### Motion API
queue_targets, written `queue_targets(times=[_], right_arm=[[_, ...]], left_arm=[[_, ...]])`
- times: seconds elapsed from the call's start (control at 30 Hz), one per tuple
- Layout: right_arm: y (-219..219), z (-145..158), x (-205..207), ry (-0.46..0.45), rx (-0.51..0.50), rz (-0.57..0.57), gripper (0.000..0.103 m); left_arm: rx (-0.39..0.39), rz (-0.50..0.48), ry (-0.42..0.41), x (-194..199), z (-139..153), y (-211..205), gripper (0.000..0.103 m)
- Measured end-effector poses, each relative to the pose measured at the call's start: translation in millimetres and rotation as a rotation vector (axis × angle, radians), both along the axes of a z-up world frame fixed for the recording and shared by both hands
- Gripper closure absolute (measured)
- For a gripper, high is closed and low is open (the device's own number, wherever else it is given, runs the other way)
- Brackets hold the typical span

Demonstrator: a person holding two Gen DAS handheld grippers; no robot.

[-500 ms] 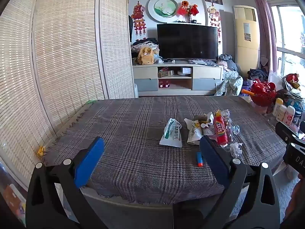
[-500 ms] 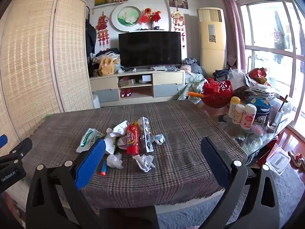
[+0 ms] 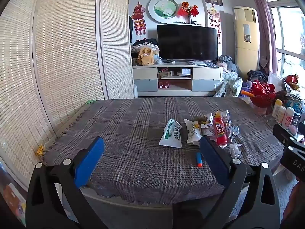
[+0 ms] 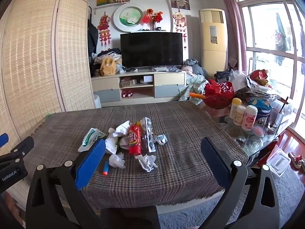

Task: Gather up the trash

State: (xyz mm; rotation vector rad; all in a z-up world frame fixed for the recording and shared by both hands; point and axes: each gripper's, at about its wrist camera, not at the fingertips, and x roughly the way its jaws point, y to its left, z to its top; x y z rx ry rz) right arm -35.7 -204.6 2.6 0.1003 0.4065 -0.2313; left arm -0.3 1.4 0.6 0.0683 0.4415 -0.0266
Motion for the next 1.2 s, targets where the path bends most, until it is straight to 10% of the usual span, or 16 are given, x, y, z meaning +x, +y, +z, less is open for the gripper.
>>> queue_targets(times=[1.2], right_arm=[[9.5,-9.3,5.0,0.009,-0.01,0.003,0.003]], left_arm=[[0.002,0.01,0.003,0.7,-4.3,4.5,0.008]])
